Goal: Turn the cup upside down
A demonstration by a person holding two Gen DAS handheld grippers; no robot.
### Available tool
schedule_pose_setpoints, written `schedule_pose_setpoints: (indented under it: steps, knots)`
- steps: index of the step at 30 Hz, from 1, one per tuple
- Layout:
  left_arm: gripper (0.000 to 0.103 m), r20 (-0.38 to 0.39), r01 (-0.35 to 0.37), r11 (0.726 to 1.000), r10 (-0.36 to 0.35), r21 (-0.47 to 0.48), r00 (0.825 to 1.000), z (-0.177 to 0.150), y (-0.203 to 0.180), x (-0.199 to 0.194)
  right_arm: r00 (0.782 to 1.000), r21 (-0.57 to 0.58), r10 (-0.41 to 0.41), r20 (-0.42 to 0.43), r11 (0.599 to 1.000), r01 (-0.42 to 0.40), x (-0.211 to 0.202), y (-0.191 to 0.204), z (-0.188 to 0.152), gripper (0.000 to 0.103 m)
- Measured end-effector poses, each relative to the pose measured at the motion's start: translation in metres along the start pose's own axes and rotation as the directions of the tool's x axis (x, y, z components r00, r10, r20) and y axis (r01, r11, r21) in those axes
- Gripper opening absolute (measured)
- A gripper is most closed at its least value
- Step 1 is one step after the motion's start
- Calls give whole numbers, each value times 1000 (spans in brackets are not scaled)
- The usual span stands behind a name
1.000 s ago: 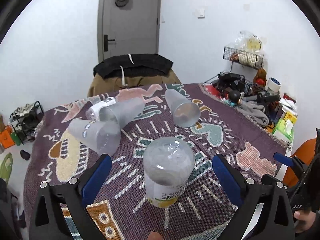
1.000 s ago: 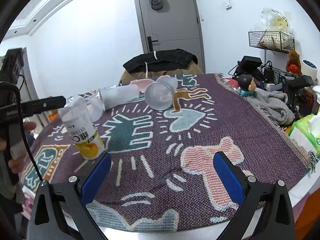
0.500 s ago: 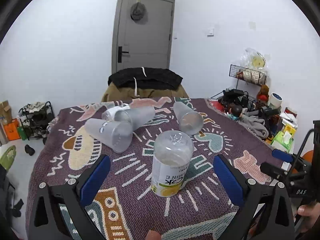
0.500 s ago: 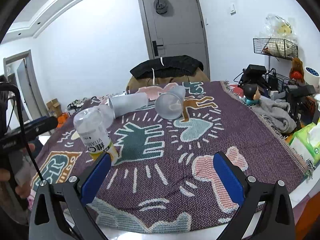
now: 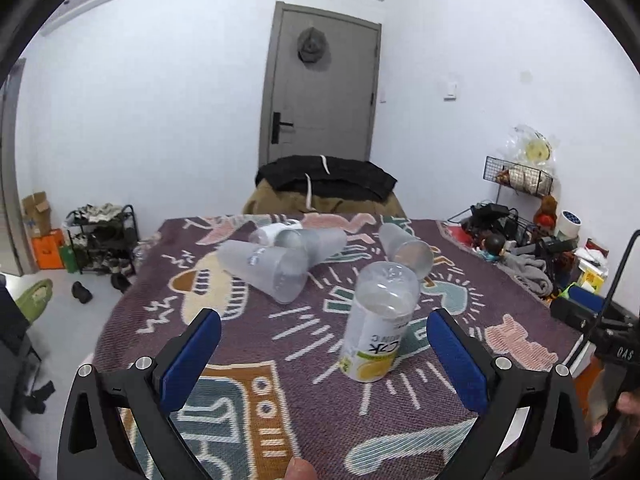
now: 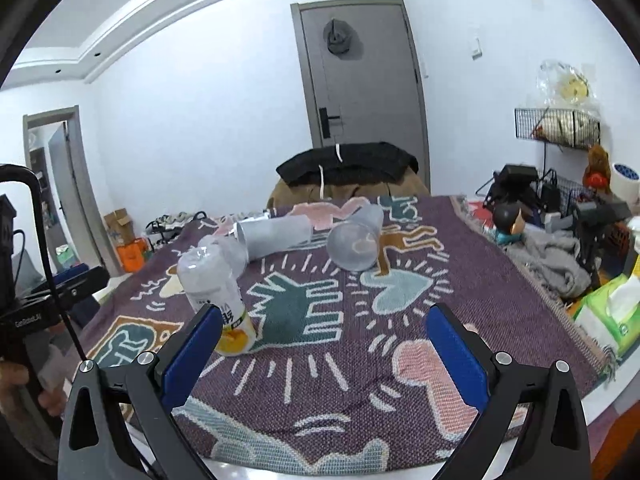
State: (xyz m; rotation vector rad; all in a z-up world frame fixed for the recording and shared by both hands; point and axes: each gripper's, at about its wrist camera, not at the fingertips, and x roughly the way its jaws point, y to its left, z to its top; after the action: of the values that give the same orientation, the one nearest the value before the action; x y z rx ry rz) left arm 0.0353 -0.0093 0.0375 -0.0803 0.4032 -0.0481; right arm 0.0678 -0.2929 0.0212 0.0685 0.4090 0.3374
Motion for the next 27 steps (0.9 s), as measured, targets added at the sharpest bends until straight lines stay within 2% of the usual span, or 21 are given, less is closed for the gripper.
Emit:
schedule_pose_setpoints:
  steps: [15,22,27]
  knots:
    - [103,67,-80,997,79,10,995,-15,21,-37,999,-62,4,35,998,-2,-12,10,-3,102]
    - [103,81,-96,995,94,17,992,-21,26,-40,999,-73,-8,46,997,11,-15,11,-9,102]
    - [103,77,-104,994,102,21,992,-25,27,-39,999,-68,11,42,998,-9,-15,8,-10,102]
